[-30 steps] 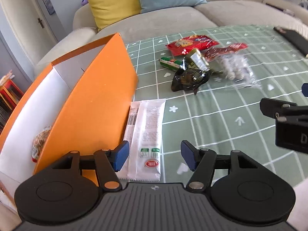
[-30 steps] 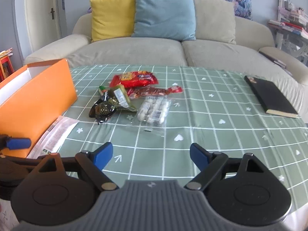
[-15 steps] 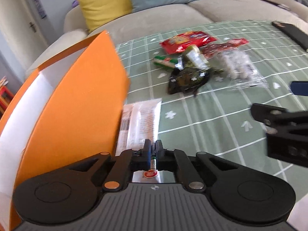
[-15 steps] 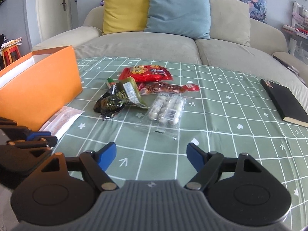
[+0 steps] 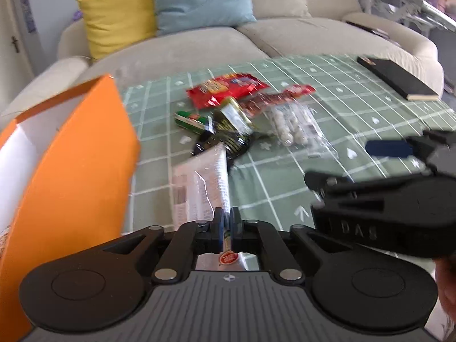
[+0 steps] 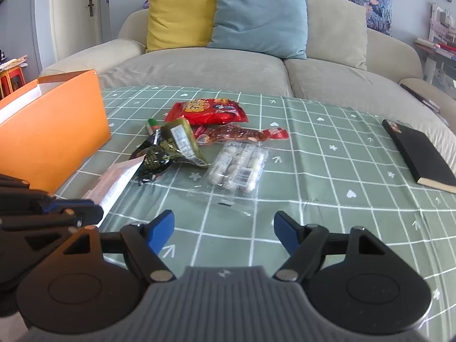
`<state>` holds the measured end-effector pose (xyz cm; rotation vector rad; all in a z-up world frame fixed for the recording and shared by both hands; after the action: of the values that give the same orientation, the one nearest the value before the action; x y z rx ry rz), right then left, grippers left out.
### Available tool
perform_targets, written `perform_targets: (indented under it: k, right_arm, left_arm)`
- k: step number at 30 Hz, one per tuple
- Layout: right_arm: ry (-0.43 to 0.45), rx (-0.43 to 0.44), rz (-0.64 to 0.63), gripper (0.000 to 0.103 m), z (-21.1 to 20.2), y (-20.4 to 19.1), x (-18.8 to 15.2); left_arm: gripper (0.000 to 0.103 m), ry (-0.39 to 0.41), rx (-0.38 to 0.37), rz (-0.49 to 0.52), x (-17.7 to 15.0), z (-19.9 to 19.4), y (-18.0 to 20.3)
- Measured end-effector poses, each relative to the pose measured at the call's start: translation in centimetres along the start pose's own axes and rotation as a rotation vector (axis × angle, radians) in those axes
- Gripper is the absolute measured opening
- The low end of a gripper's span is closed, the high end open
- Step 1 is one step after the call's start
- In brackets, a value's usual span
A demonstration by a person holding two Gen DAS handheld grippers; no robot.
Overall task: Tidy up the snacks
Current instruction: 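Grasp the white sachet wrappers with the left gripper and lift them, then grasp the clear pack of white candies with the right gripper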
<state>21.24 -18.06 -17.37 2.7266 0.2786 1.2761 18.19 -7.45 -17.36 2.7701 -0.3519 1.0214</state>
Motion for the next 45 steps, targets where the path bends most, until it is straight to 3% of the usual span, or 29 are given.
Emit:
perform_targets:
  k: [2, 4, 6, 9, 13, 21, 27, 31, 34, 38, 45]
  right_arm:
    - [0.001, -0.002, 0.009, 0.074, 0.3, 0.3, 0.3]
    - [-0.004, 0.007, 0.026, 0.075, 0.6, 0.5, 0.6]
    - [-0.009, 0.01, 0.031, 0.077, 1.0, 0.4, 0.9]
    - [-0.003, 0.009, 0.031, 0.08, 1.7, 0.1, 1.4]
    - [0.0, 0.021, 0.039, 0.083, 2.7, -0.4, 2.1]
    - [-0.026, 0.027, 0.068, 0.089, 4.9, -0.7, 3.4]
    - [-0.047, 0.023, 0.074, 0.089, 6.4, -1.0, 3.9]
    - [-0.067, 0.008, 0.063, 0.085, 7.2, -1.1, 3.6]
    - [-0.103, 0.01, 0.075, 0.076, 7.7, -0.9, 3.1]
    - [-0.098, 0.004, 0.056, 0.065, 7.6, -1.1, 2.8]
    - [-0.113, -0.016, 0.014, 0.06, 6.6, -1.3, 2.3]
  left_arm:
    - [0.028, -0.008, -0.014, -0.017, -0.1, 0.1, -0.1]
    - [0.07, 0.011, 0.007, -0.038, 0.0, -0.2, -0.6]
    - [0.079, 0.029, 0.052, -0.054, 0.4, -0.5, -1.2]
    - [0.08, -0.025, 0.133, -0.139, 0.4, -0.1, -2.7]
    - [0.083, -0.069, 0.113, -0.29, 0.1, 0.5, -3.9]
    - [0.087, -0.105, 0.127, -0.4, -0.7, 2.0, -4.9]
    - [0.089, -0.084, 0.13, -0.385, -0.4, 2.4, -4.9]
    - [0.077, -0.067, 0.128, -0.377, 0.1, 2.7, -4.9]
    - [0.063, -0.058, 0.115, -0.367, 0.4, 2.9, -4.8]
    - [0.058, -0.059, 0.106, -0.357, 0.5, 2.9, -4.6]
    - [0.056, -0.054, 0.087, -0.34, -0.3, 2.1, -4.3]
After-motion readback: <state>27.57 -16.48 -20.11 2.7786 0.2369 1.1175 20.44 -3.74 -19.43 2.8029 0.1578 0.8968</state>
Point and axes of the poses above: each gripper's, at about its wrist camera, not at the fingertips, and z roughly the way its jaws point, y to its right, x to its top, the point moved 8 cm from there along z, roughly the way its jaws point, and after that the axes turned 15 degrees about -x, right-handed, at the moved point
